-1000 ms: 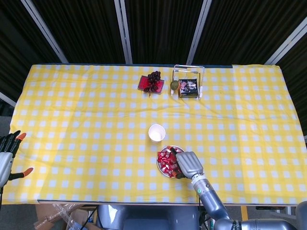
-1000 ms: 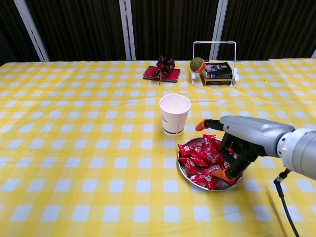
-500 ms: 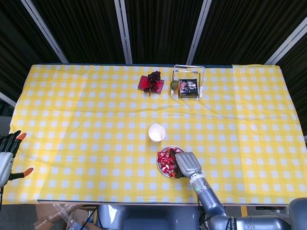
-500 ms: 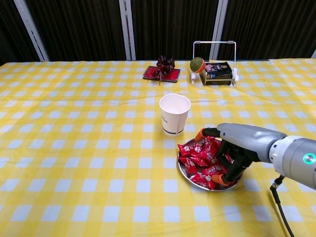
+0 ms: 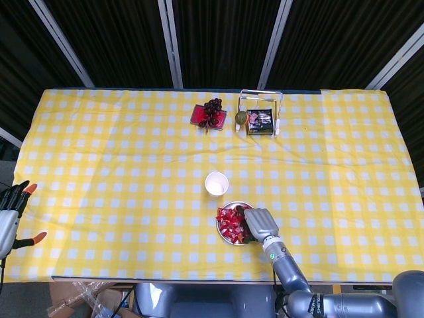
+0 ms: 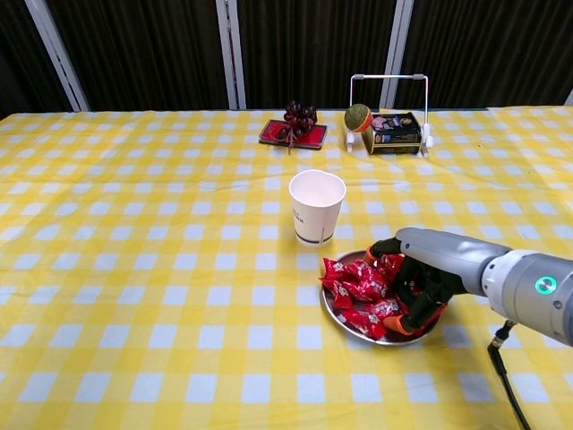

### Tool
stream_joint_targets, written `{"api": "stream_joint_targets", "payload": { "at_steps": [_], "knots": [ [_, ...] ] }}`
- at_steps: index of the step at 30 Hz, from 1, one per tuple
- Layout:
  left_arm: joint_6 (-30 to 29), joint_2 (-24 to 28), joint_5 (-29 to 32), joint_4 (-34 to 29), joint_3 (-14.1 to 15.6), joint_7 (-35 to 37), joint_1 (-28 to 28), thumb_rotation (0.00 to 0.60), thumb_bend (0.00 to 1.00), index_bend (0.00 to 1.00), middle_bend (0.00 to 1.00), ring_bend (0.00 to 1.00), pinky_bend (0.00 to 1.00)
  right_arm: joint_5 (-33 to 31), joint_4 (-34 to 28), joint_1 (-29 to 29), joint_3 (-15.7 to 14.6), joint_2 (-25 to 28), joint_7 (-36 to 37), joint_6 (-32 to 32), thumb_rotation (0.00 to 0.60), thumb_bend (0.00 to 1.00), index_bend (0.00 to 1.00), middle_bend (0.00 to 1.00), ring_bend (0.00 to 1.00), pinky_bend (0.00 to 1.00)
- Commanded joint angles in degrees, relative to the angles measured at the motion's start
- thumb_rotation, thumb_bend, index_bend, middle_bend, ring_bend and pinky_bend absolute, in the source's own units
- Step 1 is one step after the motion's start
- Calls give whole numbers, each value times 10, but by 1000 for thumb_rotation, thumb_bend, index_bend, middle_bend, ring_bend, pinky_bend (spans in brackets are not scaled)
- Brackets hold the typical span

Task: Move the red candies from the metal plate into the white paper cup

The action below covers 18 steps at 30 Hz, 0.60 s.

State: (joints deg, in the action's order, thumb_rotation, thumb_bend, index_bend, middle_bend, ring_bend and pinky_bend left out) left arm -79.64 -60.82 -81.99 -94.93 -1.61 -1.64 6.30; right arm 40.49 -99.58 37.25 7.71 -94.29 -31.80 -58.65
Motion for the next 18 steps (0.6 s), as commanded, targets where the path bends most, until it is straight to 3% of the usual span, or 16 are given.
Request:
{"api": "stream_joint_targets", "payload": {
  "at_steps": [1,3,9,18],
  "knots": [
    [1,0,0,0,0,0,0,600,0,0,0,0,0,-2,5,2,-1,-1,7,6,600,398,592,801,937,960],
    [2,1,1,0,0,0,1,600,0,0,0,0,0,2,6,2,0,-1,16,8,600,463,665,814,947,973],
    [2,1,1,-1,0,1,1,600,0,0,0,0,0,31,6,-4,6,-4,50,4,600,563,745,825,956,975],
    [3,1,1,-1,0,3,1,600,0,0,0,0,0,61,8,-9,11,-5,81,-7,600,573,761,828,958,975]
  ]
}}
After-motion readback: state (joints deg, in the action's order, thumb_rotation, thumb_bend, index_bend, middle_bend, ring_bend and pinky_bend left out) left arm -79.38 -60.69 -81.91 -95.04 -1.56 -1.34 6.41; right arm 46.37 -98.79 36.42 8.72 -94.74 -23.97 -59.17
